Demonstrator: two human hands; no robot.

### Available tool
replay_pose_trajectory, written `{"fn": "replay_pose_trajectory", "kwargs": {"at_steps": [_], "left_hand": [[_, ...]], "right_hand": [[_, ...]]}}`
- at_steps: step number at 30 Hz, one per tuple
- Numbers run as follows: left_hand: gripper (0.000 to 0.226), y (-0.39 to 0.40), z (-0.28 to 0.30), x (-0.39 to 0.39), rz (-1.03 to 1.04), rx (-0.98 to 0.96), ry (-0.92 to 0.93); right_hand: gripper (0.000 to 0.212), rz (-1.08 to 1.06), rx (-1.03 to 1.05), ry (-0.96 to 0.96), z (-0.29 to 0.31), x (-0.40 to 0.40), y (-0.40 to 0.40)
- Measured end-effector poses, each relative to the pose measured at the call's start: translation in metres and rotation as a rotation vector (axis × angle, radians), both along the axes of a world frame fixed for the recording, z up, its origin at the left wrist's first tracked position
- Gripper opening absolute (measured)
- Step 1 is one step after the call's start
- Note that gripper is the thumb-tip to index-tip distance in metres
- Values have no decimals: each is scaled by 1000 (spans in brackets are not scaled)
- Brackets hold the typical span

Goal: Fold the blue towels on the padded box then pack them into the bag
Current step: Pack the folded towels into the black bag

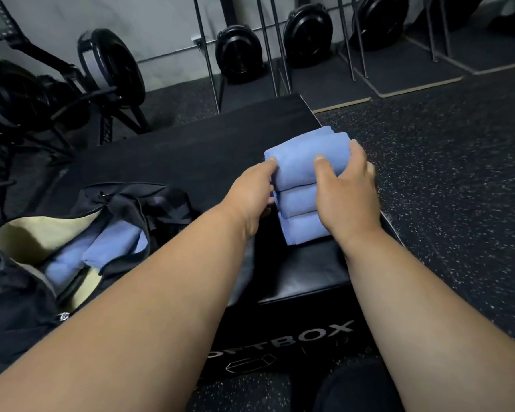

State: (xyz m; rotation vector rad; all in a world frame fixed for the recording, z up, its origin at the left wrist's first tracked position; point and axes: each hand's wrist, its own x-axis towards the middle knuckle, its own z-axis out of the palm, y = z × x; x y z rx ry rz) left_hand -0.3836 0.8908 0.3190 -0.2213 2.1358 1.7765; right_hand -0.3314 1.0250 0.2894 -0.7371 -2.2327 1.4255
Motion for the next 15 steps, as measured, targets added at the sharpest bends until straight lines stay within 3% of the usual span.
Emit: {"fn": "replay_pose_trajectory", "kwargs": {"at_steps": [4, 11, 15], "left_hand": [[34, -2, 2, 1, 89, 64, 3], [9, -32, 5, 13, 182, 152, 62], [25, -76, 15, 28, 152, 205, 177]], "right_hand": [[77, 1, 17, 29, 3, 3, 0], [59, 102, 17, 28, 10, 7, -17], [48, 193, 65, 42, 10, 8, -34]]}}
